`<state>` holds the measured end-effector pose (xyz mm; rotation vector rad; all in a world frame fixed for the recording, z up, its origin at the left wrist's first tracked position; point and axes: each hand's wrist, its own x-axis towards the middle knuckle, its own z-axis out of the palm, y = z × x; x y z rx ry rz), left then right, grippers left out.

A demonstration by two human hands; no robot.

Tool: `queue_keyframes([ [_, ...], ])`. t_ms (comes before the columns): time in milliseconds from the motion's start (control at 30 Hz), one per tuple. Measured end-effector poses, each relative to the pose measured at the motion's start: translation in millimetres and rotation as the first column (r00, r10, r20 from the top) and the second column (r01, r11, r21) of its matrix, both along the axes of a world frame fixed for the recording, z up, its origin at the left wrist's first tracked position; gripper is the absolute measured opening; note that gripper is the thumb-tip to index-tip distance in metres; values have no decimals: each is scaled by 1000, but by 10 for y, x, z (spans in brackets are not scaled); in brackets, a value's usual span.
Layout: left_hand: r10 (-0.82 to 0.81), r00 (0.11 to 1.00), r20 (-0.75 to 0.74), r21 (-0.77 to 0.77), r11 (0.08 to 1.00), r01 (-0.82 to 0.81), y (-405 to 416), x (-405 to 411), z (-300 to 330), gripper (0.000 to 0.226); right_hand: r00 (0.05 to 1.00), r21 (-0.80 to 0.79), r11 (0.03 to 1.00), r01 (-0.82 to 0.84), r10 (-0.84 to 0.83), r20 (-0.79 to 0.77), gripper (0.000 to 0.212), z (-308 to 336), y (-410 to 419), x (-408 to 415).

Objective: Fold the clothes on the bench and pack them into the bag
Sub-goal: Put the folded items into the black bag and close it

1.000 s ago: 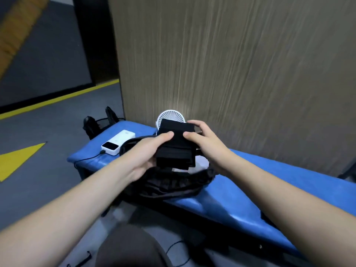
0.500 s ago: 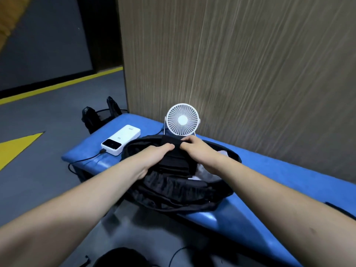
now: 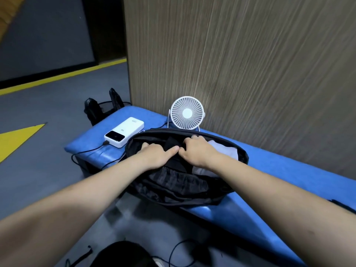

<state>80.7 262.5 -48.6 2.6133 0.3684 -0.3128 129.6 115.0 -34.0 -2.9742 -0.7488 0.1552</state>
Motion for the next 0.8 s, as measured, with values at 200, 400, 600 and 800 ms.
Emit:
queue_keyframes([
  [200,-197,977,76,228,958,175,220,26,190,56,910,54,930,-364,343,232,54,19,47,14],
  [400,-516,854,-64,444,752,488,563,38,228,40,784,-93,809,-580,585,207,57,-19,118,25],
  [600,-622,756,-201,629,510,587,585,-2,104,48,842,-190,823,-535,538,-37,44,-123,361,77],
  [800,-495,803,-332,687,456,565,525,-32,135,43,863,-211,837,-505,489,-125,46,-180,258,153],
])
